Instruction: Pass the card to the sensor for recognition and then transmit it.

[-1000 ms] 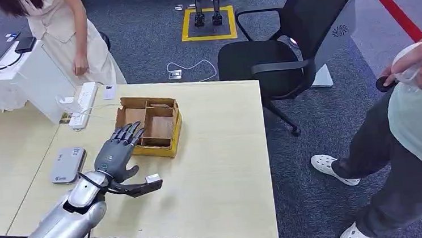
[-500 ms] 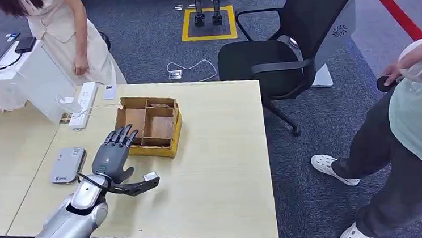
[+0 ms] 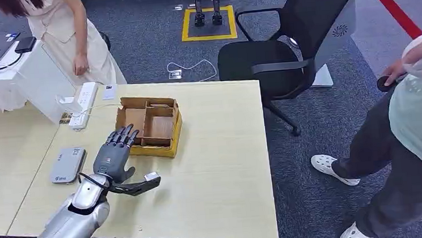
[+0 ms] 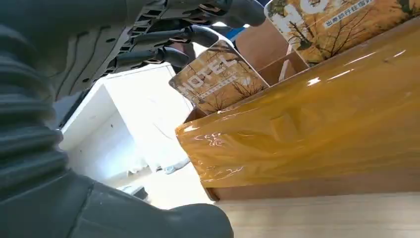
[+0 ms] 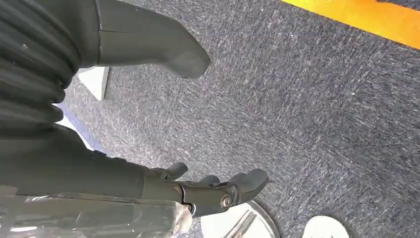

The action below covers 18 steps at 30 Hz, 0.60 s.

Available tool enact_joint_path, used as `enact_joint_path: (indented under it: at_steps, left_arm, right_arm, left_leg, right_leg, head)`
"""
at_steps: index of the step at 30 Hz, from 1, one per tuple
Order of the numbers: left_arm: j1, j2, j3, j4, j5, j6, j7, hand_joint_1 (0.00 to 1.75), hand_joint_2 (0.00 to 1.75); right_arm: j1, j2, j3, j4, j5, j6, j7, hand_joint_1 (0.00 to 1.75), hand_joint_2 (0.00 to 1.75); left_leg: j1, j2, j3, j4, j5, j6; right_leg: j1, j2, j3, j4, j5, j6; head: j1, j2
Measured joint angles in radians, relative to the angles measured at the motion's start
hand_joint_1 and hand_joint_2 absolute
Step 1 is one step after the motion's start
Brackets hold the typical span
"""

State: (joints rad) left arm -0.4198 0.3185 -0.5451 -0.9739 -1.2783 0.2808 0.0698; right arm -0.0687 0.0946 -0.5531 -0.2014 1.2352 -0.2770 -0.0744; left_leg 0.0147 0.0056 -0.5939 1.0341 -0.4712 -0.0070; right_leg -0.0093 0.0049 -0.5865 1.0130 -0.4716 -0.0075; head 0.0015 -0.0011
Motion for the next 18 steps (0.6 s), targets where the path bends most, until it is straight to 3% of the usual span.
enact_joint_path:
  at_steps: [18]
  left_arm:
    - [0.0,-0.007,0.013,0.005,-0.001,0.0,0.0,0.0,1.75]
  right_arm:
    - [0.0,0.0,0.0,0.0,0.0,0.0,0.003,0.0,1.75]
  left_leg:
    - [0.0,0.0,0.0,0.0,0.0,0.0]
  right_leg:
    - [0.0,0.0,0.0,0.0,0.0,0.0]
  head:
    - [0.0,0.0]
